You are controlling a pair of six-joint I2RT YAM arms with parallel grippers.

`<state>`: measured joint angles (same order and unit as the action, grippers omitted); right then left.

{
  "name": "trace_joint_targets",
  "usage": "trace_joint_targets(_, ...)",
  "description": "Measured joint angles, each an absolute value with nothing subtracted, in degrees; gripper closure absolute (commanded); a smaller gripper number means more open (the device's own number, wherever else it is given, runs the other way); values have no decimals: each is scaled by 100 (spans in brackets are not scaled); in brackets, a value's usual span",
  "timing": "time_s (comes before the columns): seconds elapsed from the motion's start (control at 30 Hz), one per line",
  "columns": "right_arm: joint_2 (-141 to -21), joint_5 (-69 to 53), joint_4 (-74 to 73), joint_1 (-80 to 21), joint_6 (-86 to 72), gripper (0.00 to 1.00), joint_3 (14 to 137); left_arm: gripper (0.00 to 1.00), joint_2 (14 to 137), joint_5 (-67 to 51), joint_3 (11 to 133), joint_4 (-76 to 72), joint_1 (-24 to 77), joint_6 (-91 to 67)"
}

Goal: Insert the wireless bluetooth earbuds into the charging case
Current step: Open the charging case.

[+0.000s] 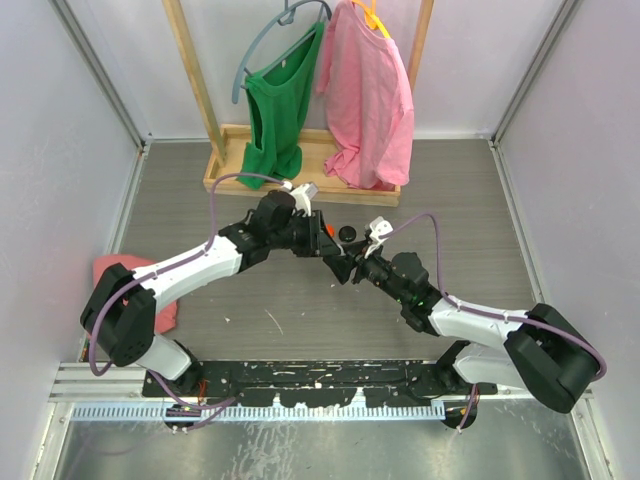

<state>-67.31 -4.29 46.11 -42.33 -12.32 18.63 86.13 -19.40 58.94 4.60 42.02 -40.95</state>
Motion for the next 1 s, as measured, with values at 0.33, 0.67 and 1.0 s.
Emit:
trace_joint_targets(0.33,-6737,-620,4838,-4252,-1214,35,1865,88,8324,-1916,5894,766,4176,-3636)
trace_joint_targets(0.67,-6514,-985,4744,-4263,-1103,0,1868,87,7701,-1785,5942,1570,4187,-2644)
trace_joint_targets(1.0,-6364,-1730,4346,-4150,-854,0,2010,83,7258,-1715,6447,2718,4187,-1387)
